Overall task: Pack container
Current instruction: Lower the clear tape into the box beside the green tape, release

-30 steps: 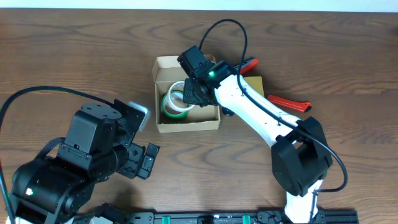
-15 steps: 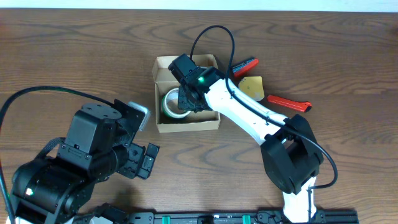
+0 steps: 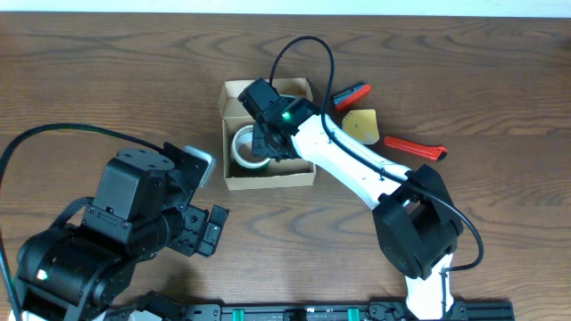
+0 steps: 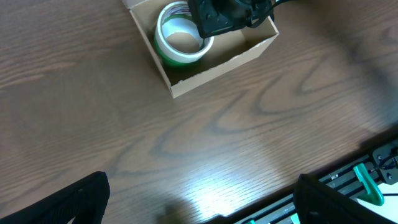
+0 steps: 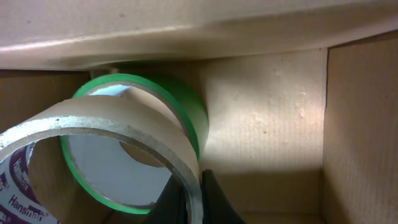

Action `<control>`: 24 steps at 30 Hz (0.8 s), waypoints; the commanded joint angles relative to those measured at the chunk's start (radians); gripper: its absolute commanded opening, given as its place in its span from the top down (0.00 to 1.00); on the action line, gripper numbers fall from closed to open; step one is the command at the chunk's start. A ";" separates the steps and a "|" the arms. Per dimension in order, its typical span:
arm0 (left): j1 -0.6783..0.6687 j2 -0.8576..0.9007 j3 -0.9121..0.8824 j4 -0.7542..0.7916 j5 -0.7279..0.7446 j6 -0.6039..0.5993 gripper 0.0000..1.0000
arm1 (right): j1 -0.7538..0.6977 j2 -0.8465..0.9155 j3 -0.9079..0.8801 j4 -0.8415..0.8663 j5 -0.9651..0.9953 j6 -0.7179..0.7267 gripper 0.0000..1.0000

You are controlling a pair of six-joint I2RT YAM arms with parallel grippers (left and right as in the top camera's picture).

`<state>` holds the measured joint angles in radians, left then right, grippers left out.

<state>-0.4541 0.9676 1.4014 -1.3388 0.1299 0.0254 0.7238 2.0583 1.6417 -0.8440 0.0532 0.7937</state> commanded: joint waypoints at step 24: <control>0.002 -0.001 0.010 -0.003 -0.007 -0.006 0.05 | -0.049 -0.044 0.262 -0.213 0.013 -0.203 0.49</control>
<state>-0.4541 0.9676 1.4014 -1.3392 0.1303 0.0254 0.7151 2.0605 1.8210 -1.0237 0.0505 0.6777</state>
